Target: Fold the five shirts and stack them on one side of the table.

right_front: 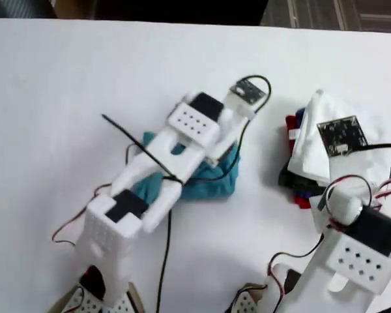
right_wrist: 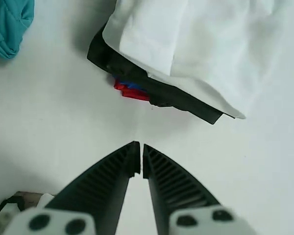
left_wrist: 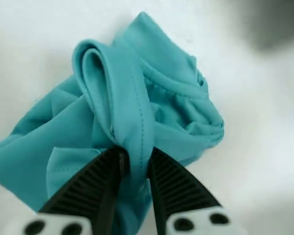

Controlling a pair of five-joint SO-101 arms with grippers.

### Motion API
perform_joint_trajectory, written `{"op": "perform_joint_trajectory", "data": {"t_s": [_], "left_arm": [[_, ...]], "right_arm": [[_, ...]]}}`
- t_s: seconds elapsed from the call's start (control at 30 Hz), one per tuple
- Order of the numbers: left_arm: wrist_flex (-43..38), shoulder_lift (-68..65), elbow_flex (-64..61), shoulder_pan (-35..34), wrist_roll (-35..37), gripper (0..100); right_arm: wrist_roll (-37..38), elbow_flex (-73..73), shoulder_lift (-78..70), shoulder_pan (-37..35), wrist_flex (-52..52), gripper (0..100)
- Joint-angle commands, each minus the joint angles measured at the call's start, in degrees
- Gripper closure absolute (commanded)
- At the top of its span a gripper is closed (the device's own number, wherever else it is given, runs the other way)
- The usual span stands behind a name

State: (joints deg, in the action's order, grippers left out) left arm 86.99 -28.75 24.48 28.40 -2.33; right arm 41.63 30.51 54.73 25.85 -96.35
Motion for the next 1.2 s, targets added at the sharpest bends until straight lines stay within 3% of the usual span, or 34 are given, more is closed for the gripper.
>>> {"op": "perform_joint_trajectory", "data": {"t_s": [0.0,0.27,0.5,0.6,0.73,0.87,1.03,1.17], "left_arm": [[-2.64,-0.35,0.4,0.62,-1.49,97],[-1.32,-2.02,0.31,1.32,-5.98,97],[0.62,-0.97,2.07,1.14,-10.55,75],[4.22,0.97,7.78,-0.18,-10.55,72],[10.55,4.48,17.54,-4.92,-10.64,72],[14.77,6.24,22.37,-13.01,-10.73,72],[14.77,5.89,20.62,-25.93,-10.64,72],[13.1,5.89,12.35,-30.59,-10.64,72]], "right_arm": [[0.09,0.0,2.68,0.48,-0.04,97.5],[0.09,0.26,2.07,0.4,-0.04,97.5],[0.09,0.35,1.98,0.31,1.19,97.5],[0.09,0.88,1.8,-1.71,1.19,97.5],[-0.7,6.24,-0.13,-6.64,6.02,97.6],[-6.51,11.25,-5.67,-9.54,14.46,97.5],[-9.49,10.46,-16.48,-17.36,19.47,97.6],[-10.64,4.84,-25.63,-25.98,20.0,97.6]]}}
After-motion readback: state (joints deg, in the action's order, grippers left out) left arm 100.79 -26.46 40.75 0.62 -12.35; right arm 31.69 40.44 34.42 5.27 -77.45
